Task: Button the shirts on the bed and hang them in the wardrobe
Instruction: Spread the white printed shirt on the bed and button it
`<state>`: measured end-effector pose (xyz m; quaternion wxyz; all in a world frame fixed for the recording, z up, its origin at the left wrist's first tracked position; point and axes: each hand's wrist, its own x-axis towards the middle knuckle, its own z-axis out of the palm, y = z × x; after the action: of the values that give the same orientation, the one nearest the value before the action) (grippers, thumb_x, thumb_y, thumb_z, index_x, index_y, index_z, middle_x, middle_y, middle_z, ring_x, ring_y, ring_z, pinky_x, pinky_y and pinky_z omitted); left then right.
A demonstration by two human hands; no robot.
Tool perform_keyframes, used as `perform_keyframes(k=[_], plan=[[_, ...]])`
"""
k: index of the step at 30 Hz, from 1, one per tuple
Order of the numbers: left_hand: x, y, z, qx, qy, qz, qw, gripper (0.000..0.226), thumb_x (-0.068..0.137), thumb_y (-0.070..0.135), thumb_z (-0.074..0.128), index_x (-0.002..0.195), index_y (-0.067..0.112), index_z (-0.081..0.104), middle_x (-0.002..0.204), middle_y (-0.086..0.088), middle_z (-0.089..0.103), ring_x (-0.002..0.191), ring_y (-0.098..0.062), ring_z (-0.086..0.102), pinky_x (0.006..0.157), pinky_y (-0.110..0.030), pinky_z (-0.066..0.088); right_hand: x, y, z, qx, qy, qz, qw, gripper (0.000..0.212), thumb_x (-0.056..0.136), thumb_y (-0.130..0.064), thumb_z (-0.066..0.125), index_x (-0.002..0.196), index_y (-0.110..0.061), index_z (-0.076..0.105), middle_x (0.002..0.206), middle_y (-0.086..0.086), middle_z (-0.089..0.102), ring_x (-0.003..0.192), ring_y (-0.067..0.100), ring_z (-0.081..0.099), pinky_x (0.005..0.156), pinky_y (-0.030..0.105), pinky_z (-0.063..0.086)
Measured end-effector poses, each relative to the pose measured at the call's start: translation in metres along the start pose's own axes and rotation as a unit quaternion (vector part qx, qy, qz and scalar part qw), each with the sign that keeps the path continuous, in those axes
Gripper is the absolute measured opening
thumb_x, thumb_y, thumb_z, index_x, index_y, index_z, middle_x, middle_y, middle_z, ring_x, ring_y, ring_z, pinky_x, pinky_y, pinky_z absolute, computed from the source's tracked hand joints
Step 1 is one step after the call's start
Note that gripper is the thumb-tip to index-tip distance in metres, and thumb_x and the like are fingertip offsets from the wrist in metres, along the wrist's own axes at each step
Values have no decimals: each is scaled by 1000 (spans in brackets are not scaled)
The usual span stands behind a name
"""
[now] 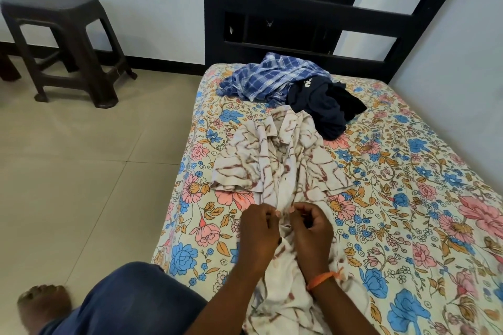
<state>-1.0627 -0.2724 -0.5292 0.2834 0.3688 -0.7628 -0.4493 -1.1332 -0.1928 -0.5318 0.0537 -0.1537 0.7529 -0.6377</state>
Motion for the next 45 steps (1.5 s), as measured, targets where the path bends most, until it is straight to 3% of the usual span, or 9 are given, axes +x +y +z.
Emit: perform_keyframes(k=[4,10,17,22,26,29,35,40,45], plan=[[-2,-6,-4,130,10,99,987,7,84,23,64,84,25,57,83,6,52,80,-17,47,69,-35,41,23,-19,10,-98,-5,-121,988,15,81,-8,76,86,-19,68,86,-8,65,75,4,62,66,16,49],[10,-3,-7,276,-27,161,947,39,76,30,64,114,31,54,132,8,51,122,-23,38,89,-46,35,79,-30,29,-229,-78,-145,959,22,75,-24,81,89,-22,65,88,-2,62,75,16,59,67,30,48],[22,-2,-4,226,-40,135,964,33,93,42,45,124,37,51,104,15,65,118,-12,38,94,-41,23,75,3,18,-301,-93,-104,943,40,71,-42,82,102,-21,68,92,-2,68,85,20,64,75,36,54],[44,7,-1,235,-2,63,970,33,99,26,42,130,27,53,93,-1,60,109,-26,52,83,-38,22,68,5,18,-314,-50,-134,939,48,76,-32,75,120,-19,61,113,-1,66,99,22,63,79,35,53],[61,8,4,224,14,47,973,32,95,34,39,114,28,65,84,-3,67,96,-27,60,83,-39,31,68,5,16,-278,19,-243,929,42,78,-10,72,115,-11,55,117,9,50,99,27,56,70,30,48],[71,4,10,223,21,42,974,30,91,38,46,98,26,73,83,1,70,90,-23,63,84,-43,41,74,12,19,-331,8,-301,894,27,80,-19,77,103,-10,64,111,11,51,95,29,57,70,35,49],[85,-5,19,45,-2,-59,997,8,80,29,66,73,28,69,67,12,65,70,-7,62,72,-33,49,88,17,20,-419,-58,-134,896,23,80,-41,76,87,-19,74,94,3,64,84,26,63,69,37,51],[86,-9,13,5,-34,-65,997,19,82,31,64,63,29,62,63,9,64,64,-3,59,73,-34,47,91,-11,9,-211,-54,-26,976,20,81,-11,73,66,-24,71,65,-3,68,64,17,64,68,33,53],[55,-6,6,31,-37,4,999,20,85,34,51,71,27,64,67,12,67,66,-2,64,79,-40,46,55,-17,7,-120,20,-42,992,12,90,-12,64,80,-18,65,83,3,65,78,22,59,72,34,50]])
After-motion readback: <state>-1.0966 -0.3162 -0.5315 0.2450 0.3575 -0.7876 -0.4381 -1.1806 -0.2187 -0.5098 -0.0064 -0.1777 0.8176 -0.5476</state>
